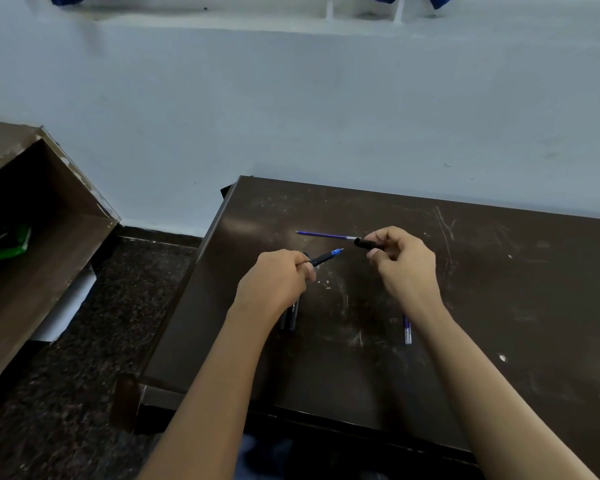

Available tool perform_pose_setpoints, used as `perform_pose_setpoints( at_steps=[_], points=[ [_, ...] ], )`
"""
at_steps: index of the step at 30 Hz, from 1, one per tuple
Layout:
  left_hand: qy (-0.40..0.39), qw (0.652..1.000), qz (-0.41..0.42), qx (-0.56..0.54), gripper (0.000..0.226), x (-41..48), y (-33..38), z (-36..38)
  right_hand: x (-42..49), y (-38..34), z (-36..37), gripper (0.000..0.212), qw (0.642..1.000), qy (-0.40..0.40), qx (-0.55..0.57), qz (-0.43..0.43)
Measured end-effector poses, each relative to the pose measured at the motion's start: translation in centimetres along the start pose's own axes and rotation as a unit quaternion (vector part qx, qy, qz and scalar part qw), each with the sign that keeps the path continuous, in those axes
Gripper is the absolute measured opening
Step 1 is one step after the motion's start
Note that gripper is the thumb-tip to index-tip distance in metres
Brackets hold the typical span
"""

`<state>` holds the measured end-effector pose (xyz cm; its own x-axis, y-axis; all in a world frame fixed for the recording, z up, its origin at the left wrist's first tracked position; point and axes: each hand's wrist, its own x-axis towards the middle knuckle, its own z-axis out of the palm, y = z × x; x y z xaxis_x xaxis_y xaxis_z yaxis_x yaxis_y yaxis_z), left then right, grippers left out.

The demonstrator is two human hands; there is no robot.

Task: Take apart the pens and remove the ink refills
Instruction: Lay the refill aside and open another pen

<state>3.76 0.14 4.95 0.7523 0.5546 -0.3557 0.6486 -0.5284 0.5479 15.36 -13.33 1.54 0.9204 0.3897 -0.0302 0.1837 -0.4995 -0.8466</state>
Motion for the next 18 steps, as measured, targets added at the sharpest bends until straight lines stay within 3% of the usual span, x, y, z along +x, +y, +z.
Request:
perform_pose_setpoints(
  at_steps=[9, 14, 18],
  points=[
    [-0.006, 0.999, 0.018, -0.028, 0.028, 0.1, -0.2, 0.2, 0.2, -0.6, 0.1, 0.024, 0.997, 0.018, -0.057, -0.047],
    [-0.044, 0.998, 0.024, -0.035, 0.027, 0.0, 0.4, 0.1, 0.0, -0.9, 0.7, 0.026, 0.992, -0.029, -0.079, -0.093],
    [-0.027, 0.997, 0.042, -0.052, 0.036, -0.2, 0.6, 0.1, -0.5, -1.1, 1.6, 0.025, 0.985, -0.08, -0.076, -0.136]
  ],
)
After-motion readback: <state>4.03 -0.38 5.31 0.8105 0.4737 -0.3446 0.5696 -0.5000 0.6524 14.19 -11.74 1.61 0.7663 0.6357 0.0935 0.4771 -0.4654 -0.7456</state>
